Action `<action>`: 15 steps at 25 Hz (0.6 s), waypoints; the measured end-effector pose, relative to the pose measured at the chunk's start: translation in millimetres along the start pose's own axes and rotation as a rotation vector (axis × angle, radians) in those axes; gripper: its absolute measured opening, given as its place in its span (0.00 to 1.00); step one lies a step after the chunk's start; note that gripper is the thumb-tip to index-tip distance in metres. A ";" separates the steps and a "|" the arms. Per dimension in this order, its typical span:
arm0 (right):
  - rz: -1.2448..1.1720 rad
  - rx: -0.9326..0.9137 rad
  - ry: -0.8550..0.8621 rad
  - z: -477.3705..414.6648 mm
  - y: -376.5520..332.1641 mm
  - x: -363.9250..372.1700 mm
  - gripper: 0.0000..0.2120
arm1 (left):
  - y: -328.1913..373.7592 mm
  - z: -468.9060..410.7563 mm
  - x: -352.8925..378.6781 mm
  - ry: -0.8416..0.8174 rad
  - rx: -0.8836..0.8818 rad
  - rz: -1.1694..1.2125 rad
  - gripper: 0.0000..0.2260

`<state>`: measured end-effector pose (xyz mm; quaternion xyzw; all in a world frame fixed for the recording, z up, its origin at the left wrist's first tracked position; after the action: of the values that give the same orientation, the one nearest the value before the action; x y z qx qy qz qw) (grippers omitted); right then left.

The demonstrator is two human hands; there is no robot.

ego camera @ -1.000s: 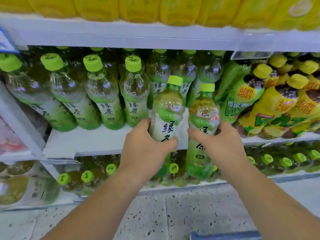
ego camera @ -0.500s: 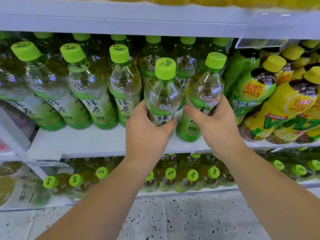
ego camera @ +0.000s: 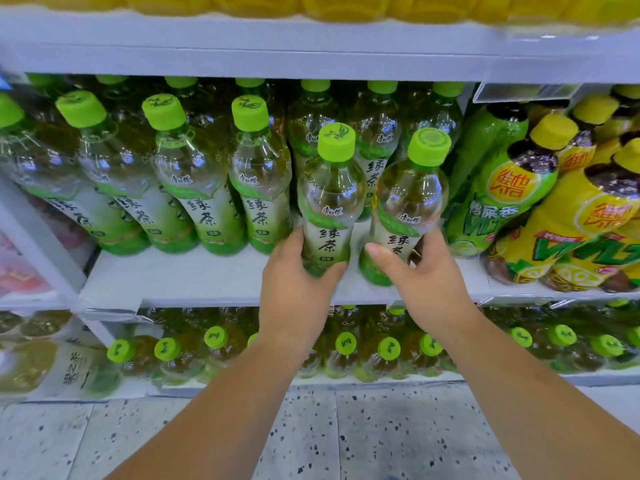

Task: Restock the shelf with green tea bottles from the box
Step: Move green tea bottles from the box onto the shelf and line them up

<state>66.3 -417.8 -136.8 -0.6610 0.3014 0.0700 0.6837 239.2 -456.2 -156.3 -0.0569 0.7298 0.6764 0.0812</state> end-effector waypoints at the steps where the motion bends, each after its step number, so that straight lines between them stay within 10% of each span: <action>1: 0.074 0.012 -0.022 2.0 5.6 -0.8 0.19 | -4.3 2.3 0.2 0.025 -0.024 -0.018 0.26; 15: 0.182 0.034 0.030 -17.1 36.3 27.6 0.23 | -16.1 -4.0 4.2 0.245 -0.093 -0.063 0.18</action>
<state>65.2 -438.1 -181.0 -0.6202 0.3714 0.1169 0.6811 238.0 -461.4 -172.6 -0.1658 0.7000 0.6946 0.0100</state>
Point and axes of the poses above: each hand's wrist, its own z-axis away from the middle knuckle, its own x-axis out of the palm, y = z × x, the point moved 1 cm from there along -z, towards the middle knuckle, and after that the axes turned 15 degrees about z, right-handed, at the moved point
